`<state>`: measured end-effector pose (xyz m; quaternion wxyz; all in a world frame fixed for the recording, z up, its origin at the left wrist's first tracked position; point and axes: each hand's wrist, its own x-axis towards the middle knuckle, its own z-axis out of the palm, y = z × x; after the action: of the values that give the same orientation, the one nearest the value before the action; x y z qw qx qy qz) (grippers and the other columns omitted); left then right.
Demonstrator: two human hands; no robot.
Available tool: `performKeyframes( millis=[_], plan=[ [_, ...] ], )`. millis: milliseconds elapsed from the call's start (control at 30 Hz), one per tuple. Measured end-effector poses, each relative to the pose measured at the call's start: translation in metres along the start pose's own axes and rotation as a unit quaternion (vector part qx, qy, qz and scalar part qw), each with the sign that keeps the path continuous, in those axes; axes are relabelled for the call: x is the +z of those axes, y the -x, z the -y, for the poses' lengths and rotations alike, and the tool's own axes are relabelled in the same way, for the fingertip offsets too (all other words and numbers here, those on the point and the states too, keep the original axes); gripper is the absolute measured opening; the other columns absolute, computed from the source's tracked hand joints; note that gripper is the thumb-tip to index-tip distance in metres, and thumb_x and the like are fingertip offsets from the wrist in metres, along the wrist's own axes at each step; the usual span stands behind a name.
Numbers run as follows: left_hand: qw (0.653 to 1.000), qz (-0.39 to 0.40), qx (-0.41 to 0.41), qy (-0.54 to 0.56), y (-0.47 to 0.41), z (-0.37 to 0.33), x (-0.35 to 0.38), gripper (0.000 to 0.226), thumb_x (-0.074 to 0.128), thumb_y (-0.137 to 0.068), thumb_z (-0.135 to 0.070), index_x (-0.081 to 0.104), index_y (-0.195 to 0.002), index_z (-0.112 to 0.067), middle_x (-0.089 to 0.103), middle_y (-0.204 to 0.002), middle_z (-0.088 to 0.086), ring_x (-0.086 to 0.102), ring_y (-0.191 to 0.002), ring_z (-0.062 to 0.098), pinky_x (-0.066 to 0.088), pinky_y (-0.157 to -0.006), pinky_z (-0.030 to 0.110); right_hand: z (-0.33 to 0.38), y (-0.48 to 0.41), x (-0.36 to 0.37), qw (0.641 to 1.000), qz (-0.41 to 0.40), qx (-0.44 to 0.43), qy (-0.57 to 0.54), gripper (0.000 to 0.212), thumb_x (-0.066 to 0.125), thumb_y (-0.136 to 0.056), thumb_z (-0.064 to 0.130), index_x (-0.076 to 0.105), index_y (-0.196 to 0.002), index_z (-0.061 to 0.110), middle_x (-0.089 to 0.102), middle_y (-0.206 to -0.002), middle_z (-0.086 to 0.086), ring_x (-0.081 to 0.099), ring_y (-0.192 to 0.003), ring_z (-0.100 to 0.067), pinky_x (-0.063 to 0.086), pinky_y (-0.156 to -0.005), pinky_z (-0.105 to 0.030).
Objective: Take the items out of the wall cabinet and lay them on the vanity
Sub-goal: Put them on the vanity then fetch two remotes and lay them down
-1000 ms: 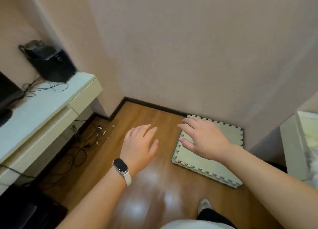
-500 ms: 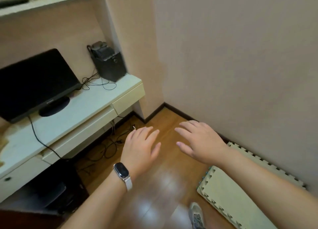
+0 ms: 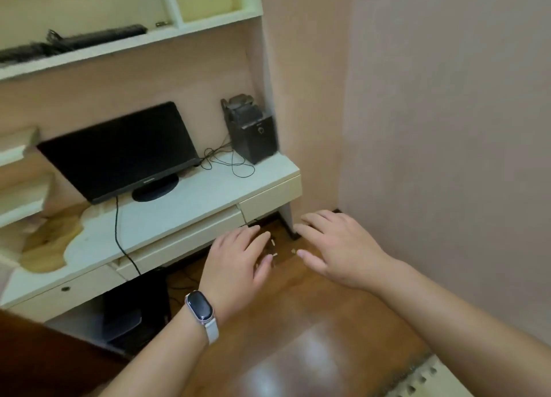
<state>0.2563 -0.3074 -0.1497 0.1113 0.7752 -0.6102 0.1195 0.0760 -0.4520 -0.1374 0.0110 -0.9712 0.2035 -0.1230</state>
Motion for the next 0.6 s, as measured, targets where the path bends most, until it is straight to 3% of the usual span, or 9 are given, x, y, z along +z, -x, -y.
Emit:
performKeyframes(
  millis=[167, 367, 600],
  plan=[
    [1.0, -0.01, -0.023, 0.014, -0.034, 0.042, 0.026, 0.041, 0.052, -0.088, -0.04, 0.063, -0.124, -0.021, 0.062, -0.124, 0.0, 0.057, -0.113, 0.023, 0.046, -0.095, 0.04, -0.009, -0.07, 0.016, 1.0, 0.002, -0.017, 0.004, 0.05, 0.04, -0.09, 0.051, 0.059, -0.125, 0.02, 0.061, -0.122, -0.002, 0.055, -0.112, -0.026, 0.047, -0.088, -0.04],
    [0.998, -0.042, -0.009, 0.036, -0.108, 0.114, 0.054, 0.038, 0.055, -0.087, -0.037, 0.063, -0.12, -0.02, 0.064, -0.12, -0.001, 0.058, -0.111, 0.021, 0.045, -0.095, 0.039, -0.021, -0.164, 0.036, 0.999, 0.012, -0.006, 0.029, 0.051, 0.038, -0.091, 0.053, 0.054, -0.129, 0.023, 0.057, -0.132, 0.0, 0.051, -0.119, -0.023, 0.046, -0.094, -0.039],
    [0.997, -0.056, 0.004, 0.048, -0.193, 0.216, 0.073, 0.041, 0.05, -0.089, -0.042, 0.063, -0.123, -0.024, 0.062, -0.126, -0.002, 0.056, -0.116, 0.021, 0.044, -0.099, 0.039, -0.029, -0.292, 0.046, 0.998, -0.022, -0.012, 0.062, 0.047, 0.045, -0.09, 0.051, 0.059, -0.124, 0.021, 0.06, -0.127, -0.004, 0.056, -0.115, -0.026, 0.047, -0.09, -0.038]
  ],
)
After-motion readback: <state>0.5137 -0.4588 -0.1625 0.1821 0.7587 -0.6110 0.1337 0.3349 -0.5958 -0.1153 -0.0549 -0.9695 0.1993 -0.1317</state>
